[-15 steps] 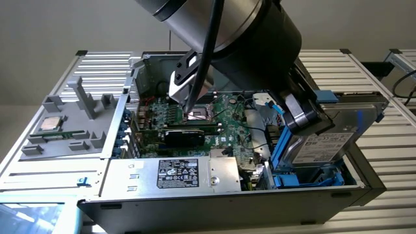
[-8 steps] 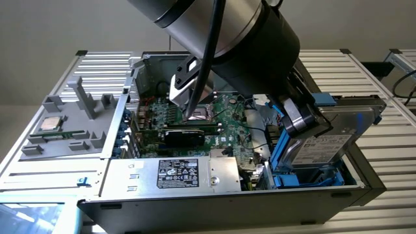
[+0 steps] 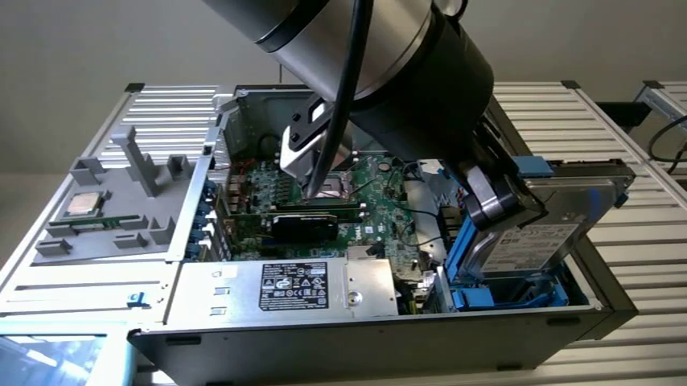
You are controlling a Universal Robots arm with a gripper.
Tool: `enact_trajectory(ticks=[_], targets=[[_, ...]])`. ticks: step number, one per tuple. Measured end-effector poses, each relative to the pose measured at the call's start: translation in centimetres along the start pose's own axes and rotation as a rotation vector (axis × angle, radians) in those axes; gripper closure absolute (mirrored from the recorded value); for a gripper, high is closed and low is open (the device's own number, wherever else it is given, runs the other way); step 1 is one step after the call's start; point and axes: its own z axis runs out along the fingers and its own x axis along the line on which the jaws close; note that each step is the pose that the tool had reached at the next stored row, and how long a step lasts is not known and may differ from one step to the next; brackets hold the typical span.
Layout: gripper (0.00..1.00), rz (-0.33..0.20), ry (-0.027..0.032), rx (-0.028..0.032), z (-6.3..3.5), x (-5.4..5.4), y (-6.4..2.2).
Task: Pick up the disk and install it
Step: 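Insert the disk into the insertion slot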
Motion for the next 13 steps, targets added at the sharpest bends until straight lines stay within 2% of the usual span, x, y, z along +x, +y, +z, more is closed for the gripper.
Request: enact_trajectory(ticks=[13], targets=[[0.62, 0.003, -0.0029, -0.0001, 0.22, 0.00, 0.08]])
